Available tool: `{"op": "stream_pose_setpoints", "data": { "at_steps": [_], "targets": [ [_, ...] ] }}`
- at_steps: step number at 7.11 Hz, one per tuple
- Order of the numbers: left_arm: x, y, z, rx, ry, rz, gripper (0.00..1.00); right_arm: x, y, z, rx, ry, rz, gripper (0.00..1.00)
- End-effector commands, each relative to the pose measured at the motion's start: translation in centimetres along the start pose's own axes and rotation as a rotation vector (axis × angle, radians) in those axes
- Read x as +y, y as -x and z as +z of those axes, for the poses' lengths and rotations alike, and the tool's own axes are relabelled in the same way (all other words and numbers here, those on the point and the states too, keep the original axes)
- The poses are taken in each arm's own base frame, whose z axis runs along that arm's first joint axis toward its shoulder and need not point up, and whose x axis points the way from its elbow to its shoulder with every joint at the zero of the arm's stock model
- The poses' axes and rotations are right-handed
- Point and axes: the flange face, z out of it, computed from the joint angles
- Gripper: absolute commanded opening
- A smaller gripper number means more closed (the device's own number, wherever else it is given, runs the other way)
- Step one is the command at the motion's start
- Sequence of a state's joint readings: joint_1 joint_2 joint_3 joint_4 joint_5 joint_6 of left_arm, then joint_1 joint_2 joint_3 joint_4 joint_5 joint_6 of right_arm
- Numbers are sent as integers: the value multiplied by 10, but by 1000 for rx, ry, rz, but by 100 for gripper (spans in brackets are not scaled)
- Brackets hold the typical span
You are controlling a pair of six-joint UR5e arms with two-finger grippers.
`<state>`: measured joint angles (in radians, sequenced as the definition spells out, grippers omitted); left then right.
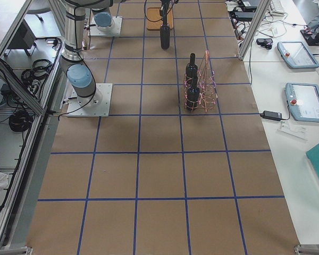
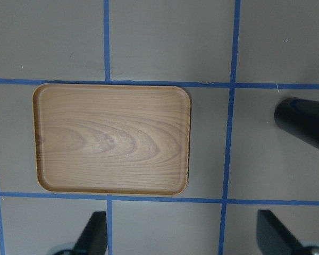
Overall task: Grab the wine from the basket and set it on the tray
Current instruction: 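Carry the bottle with the right gripper toward the wooden tray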
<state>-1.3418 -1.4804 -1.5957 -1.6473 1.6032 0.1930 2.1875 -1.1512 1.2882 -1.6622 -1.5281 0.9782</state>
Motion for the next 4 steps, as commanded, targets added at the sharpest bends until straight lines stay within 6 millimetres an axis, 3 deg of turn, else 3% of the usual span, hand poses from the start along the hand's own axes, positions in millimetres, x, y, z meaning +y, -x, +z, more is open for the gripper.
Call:
{"op": "stream_pose_setpoints", "data": {
  "at_steps": [1,3,4],
  "targets": [
    [2,-2,-2,5,-6,4,100,20,-3,4,13,41,4,0],
    [2,3,1,-5,3,22,100,51,5,6,21,44,24,0],
    [2,2,2,-4,4,45,100,58,2,-3,7,43,25,0]
  ]
}}
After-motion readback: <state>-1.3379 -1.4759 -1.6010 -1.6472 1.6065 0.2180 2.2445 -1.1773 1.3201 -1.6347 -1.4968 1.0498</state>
